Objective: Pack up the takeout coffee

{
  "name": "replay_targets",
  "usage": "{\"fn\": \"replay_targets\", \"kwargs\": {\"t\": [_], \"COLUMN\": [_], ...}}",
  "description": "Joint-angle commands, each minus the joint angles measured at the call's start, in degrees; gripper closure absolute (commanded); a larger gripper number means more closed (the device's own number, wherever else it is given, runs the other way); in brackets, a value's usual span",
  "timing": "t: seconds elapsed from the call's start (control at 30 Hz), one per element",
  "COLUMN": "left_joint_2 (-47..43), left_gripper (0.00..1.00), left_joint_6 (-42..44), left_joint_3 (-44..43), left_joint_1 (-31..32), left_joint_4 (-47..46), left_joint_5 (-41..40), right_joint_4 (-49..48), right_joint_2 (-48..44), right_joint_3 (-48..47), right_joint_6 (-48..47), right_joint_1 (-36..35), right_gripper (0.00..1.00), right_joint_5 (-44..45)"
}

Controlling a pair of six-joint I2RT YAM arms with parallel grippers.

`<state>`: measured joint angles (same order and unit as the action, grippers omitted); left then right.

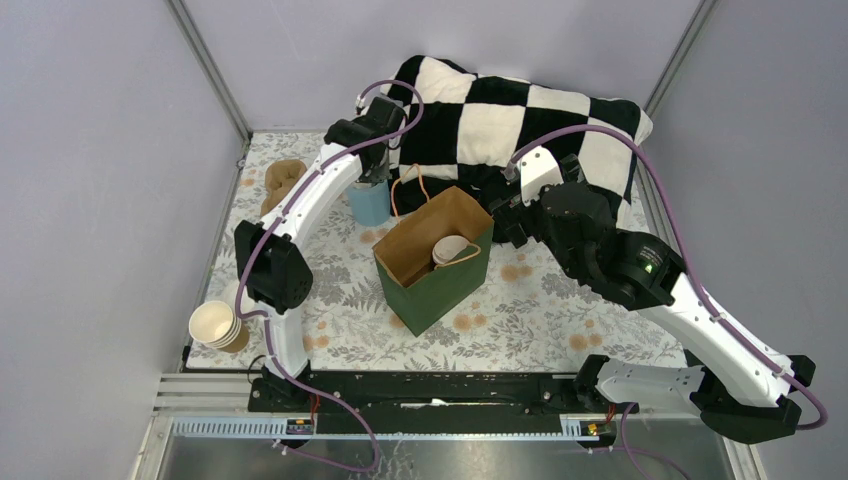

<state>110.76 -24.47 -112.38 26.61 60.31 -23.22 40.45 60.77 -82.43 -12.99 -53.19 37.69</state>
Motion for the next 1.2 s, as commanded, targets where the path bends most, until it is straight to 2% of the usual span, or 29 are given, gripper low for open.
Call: {"fn": "replay_targets", "kwargs": {"t": [0.0, 0.13, 0.27, 0.47, 0.57, 0.7, 0.8, 0.87, 0.9, 1.07, 1.17], "left_joint_2": [0.21, -0.60, -5.80, -15.06, -17.76, -19.91, -20.20, -20.37, -22.39, -37.71, -45.77], "left_gripper": [0.97, 1.00, 1.00, 1.00, 1.00, 1.00, 1.00, 1.00, 1.00, 1.00, 1.00], "left_joint_6": [1.59, 1.14, 1.59, 3.40, 4.19, 5.68, 6.26, 6.84, 7.07, 4.57, 3.18], "left_joint_3": [-5.35, -12.04, -15.88, -11.91, -9.61, -12.87, -19.91, -25.96, -25.38, -17.50, -10.81], "left_joint_1": [0.11, 0.12, 0.11, 0.11, 0.11, 0.11, 0.11, 0.11, 0.11, 0.06, 0.11], "left_joint_4": [0.61, 5.77, 8.85, 6.71, 5.63, 6.44, 10.42, 13.74, 13.18, 8.56, 2.08], "left_joint_5": [-3.05, -3.37, -1.34, 2.83, 1.15, -0.36, 0.59, 4.27, 7.91, 20.36, 28.41], "right_joint_4": [-0.67, -0.57, -0.62, -3.32, -3.44, -2.87, -3.08, -2.93, -2.80, -2.92, -3.33], "right_joint_2": [-0.65, -0.57, -1.18, -4.08, -4.66, -4.49, -4.25, -3.80, -3.63, -3.21, -2.82], "right_joint_3": [-1.58, -1.90, -1.54, 2.21, 2.90, 2.26, 1.73, 0.82, 0.43, 0.69, 1.55], "right_joint_6": [1.61, 1.92, 1.76, 1.07, 1.66, 3.26, 3.85, 4.31, 4.44, 4.98, 5.46], "right_joint_1": [0.40, 0.37, 0.38, 0.37, 0.43, 0.37, 0.41, 0.38, 0.37, 0.37, 0.40], "right_gripper": [0.00, 0.00, 0.00, 0.00, 0.00, 0.00, 0.00, 0.00, 0.00, 0.00, 0.00], "right_joint_5": [-1.41, -1.51, -1.56, -2.69, -3.50, -4.46, -4.50, -4.72, -4.80, -4.56, -4.62]}}
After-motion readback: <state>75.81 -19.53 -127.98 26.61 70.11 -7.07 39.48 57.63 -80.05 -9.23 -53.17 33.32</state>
